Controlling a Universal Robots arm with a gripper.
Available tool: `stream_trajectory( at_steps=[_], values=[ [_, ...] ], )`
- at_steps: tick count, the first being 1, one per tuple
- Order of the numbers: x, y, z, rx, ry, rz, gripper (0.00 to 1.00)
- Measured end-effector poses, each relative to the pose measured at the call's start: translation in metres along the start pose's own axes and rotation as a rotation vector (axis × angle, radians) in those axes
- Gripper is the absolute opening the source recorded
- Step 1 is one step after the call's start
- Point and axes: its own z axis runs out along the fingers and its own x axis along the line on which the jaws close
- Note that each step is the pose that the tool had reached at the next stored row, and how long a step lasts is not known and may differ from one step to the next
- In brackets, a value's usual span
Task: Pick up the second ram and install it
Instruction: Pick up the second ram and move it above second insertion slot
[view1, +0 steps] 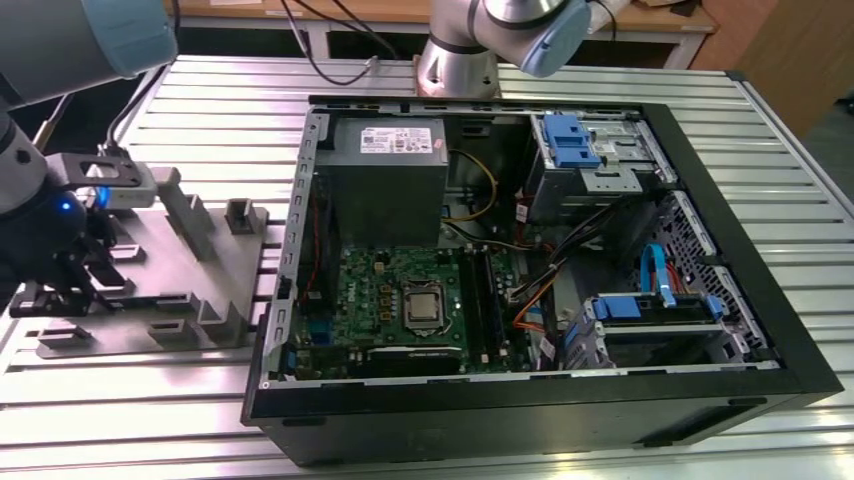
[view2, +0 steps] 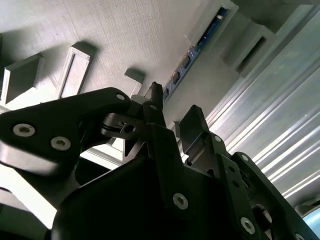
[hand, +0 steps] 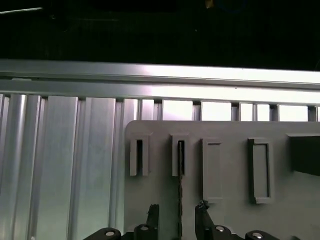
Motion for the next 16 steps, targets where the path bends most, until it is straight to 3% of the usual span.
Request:
stream_trajectory(
  at_steps=[6, 16],
  values=[
    [-0.0005, 0.0011, 0.0085, -0.0006, 0.0011, -0.026, 0.41],
    [-0.0005, 0.0012, 0.0091, -0.0007, 0.0013, -0.028, 0.4]
  ],
)
